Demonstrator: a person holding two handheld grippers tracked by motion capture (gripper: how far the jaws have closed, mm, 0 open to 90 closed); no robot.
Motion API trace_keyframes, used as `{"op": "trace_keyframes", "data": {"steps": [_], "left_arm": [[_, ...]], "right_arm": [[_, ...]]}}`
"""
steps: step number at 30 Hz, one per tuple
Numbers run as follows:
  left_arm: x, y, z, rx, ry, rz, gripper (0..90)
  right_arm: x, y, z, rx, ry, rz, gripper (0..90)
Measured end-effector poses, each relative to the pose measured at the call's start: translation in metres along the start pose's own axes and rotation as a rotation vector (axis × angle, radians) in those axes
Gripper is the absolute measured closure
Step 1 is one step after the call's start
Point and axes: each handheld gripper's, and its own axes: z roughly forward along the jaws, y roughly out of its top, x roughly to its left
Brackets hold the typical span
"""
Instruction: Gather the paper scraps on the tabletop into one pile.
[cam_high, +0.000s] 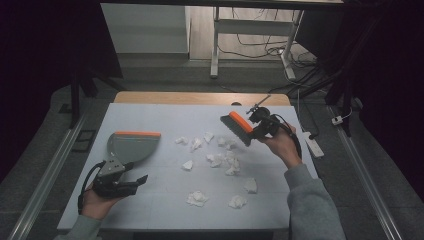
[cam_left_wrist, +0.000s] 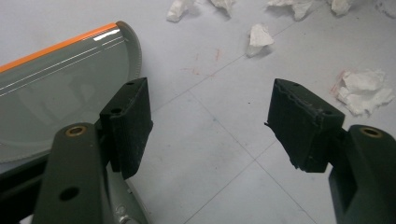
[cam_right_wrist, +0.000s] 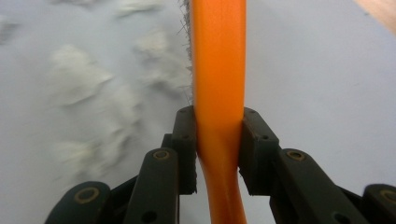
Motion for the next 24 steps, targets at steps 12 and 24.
{"op": "trace_keyframes", "data": {"steps": [12,24], "left_arm": [[0.004,-0.002,0.001,-0.006,-0.011,-0.008,31.8],[0.004,-0.002,0.000,-0.013,-0.019,-0.015,31.8]], "right_arm": [[0.017,0.030,0.040,0.147,0.025,-0.140,70.4],[0.060,0.012,0.012,0.131,0.147,-0.261,70.3]]}}
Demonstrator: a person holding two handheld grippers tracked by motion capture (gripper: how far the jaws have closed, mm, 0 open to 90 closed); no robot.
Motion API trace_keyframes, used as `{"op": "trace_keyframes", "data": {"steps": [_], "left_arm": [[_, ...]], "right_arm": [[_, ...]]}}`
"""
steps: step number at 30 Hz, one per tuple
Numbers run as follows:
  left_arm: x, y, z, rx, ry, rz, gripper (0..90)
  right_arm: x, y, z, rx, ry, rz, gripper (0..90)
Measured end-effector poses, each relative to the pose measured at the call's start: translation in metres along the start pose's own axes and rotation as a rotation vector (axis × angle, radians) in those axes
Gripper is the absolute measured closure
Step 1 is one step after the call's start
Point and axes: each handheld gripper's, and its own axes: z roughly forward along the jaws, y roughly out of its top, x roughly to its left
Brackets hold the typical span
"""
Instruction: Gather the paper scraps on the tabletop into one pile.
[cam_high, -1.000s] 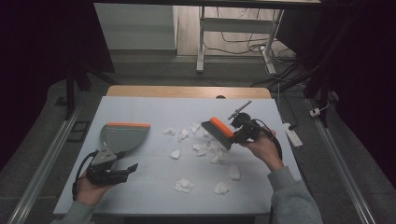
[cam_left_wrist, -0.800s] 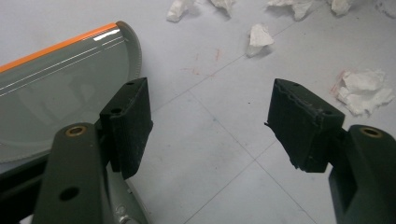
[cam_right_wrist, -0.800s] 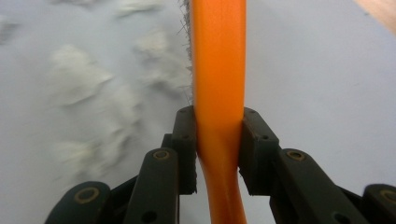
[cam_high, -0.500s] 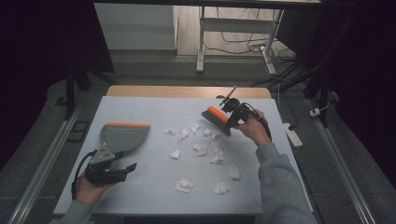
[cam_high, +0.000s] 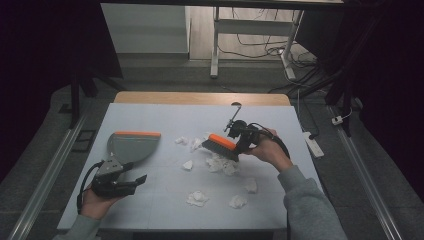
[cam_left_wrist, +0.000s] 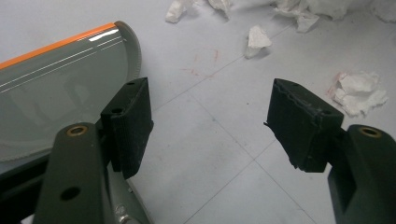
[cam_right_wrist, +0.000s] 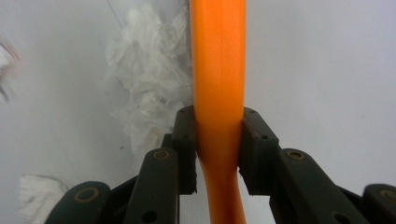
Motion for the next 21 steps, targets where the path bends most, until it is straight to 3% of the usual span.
{"op": "trace_keyframes", "data": {"steps": [3,5,9,13,18,21], "left_arm": [[0.000,0.001,0.000,-0.003,0.002,-0.002,31.9],[0.000,0.001,0.000,-0.006,0.002,-0.002,32.0],[0.000,0.002,0.000,-0.007,0.005,-0.001,31.9],[0.001,0.001,-0.001,-0.007,0.009,-0.002,31.9],[0.003,-0.002,-0.001,-0.005,0.011,-0.004,31.9],[0.006,-0.003,-0.002,-0.010,0.015,-0.012,32.0]], "right_arm": [[-0.011,0.004,-0.014,-0.066,-0.045,0.042,70.3],[-0.021,0.010,-0.016,-0.077,-0.071,0.058,70.3],[-0.039,0.028,-0.005,-0.071,-0.102,0.079,70.3],[-0.057,0.046,0.017,-0.035,-0.129,0.077,70.3],[-0.064,0.060,0.036,-0.008,-0.124,0.060,70.3],[-0.054,0.069,0.038,0.030,-0.115,0.019,70.4]]}}
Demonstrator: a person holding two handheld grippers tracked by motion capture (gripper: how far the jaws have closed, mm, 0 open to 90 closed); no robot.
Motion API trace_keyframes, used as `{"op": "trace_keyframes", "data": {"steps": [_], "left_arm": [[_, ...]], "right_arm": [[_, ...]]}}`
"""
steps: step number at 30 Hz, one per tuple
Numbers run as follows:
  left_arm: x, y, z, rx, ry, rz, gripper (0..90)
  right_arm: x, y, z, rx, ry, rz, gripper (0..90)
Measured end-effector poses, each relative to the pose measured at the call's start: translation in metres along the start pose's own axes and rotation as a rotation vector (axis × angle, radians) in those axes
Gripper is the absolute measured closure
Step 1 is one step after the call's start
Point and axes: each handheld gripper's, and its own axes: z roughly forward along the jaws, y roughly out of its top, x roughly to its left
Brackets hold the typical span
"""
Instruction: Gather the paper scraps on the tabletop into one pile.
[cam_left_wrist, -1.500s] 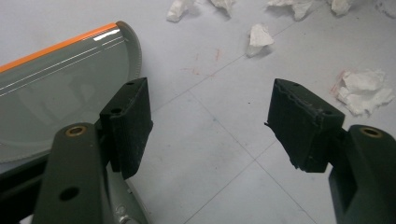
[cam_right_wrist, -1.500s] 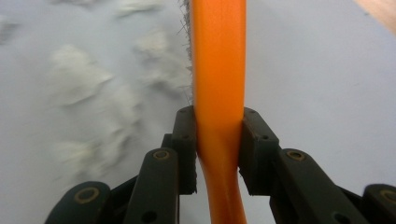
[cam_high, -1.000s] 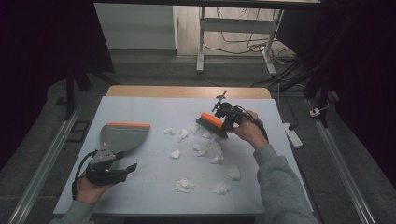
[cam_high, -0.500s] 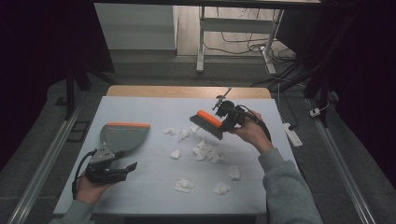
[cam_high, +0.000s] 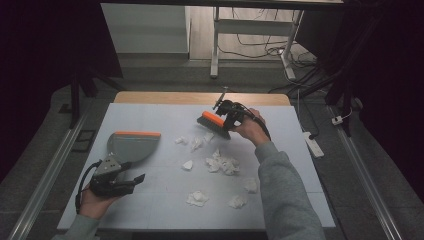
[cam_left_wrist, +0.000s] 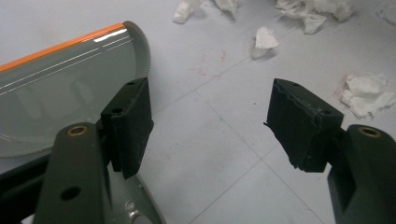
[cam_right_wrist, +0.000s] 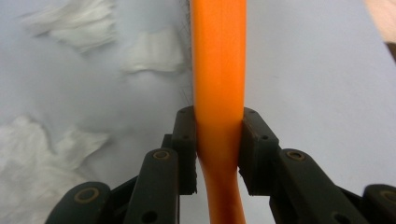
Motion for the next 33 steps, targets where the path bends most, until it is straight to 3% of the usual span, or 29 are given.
{"op": "trace_keyframes", "data": {"steps": [2,5,7,9,12,15,18,21,24,27,33], "left_arm": [[0.001,0.000,0.000,-0.003,0.000,-0.005,32.1],[-0.001,0.000,-0.001,-0.003,0.001,0.001,32.1],[-0.002,0.000,-0.002,-0.007,0.002,0.006,32.1],[-0.003,0.001,-0.002,-0.011,0.000,0.005,32.1],[-0.003,0.001,-0.002,-0.010,0.000,0.006,32.1],[-0.004,0.001,-0.001,-0.007,0.001,0.008,32.1],[-0.004,0.001,-0.002,-0.009,0.003,0.007,32.1],[-0.004,0.001,-0.002,-0.008,0.006,0.005,32.1],[-0.004,0.002,-0.002,-0.009,0.008,0.004,32.1],[-0.004,0.001,-0.001,-0.008,0.009,0.006,32.1],[-0.002,0.000,-0.001,-0.007,0.009,0.003,32.1]], "right_arm": [[0.009,0.004,0.000,0.021,-0.003,-0.058,70.6],[0.021,0.004,-0.001,0.040,-0.014,-0.102,70.7],[0.028,0.001,-0.005,0.042,-0.008,-0.115,70.6],[0.037,-0.005,-0.008,0.031,0.030,-0.129,70.7],[0.053,-0.018,-0.012,0.018,0.037,-0.160,70.8],[0.060,-0.028,-0.018,0.011,0.064,-0.179,70.8],[0.061,-0.038,-0.026,-0.016,0.124,-0.175,70.7],[0.059,-0.044,-0.035,-0.057,0.108,-0.167,70.6],[0.054,-0.046,-0.044,-0.120,0.081,-0.115,70.6],[0.050,-0.043,-0.050,-0.160,0.050,-0.099,70.6],[0.049,-0.031,-0.050,-0.193,0.042,-0.076,70.6]]}}
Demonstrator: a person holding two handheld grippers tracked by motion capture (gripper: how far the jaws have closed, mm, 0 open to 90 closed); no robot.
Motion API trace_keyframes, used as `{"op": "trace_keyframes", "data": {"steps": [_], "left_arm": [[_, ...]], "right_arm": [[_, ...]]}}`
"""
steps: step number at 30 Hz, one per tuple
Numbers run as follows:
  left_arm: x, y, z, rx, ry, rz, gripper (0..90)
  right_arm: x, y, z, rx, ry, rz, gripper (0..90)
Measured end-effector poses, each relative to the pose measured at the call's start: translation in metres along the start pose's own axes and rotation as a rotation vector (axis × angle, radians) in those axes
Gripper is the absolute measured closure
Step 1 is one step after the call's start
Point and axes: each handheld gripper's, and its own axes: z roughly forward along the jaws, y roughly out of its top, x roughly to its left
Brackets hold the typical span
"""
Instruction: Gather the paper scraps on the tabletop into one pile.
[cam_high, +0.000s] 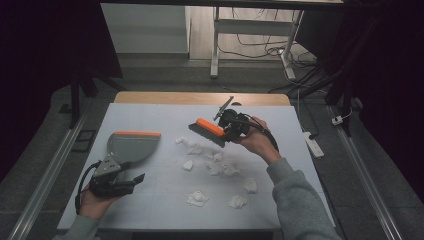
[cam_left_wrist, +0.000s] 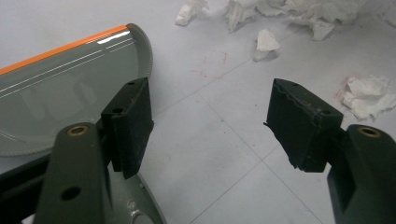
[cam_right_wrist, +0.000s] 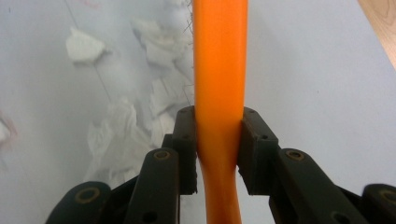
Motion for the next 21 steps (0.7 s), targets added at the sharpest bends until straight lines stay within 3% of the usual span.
{"op": "trace_keyframes", "data": {"steps": [5,10,14,21], "left_arm": [[0.000,0.000,0.000,0.001,-0.001,0.002,32.1],[-0.001,0.000,0.001,0.001,0.000,0.003,32.1],[-0.001,0.000,0.000,-0.001,-0.002,0.003,32.1],[0.002,-0.001,-0.001,-0.004,-0.001,-0.002,32.1]], "right_arm": [[0.001,0.011,0.007,0.002,-0.010,-0.005,70.6],[0.002,0.036,0.013,-0.002,-0.073,-0.049,70.6],[-0.004,0.055,0.030,0.033,-0.067,-0.059,70.6],[-0.012,0.071,0.061,0.098,-0.038,-0.131,70.6]]}}
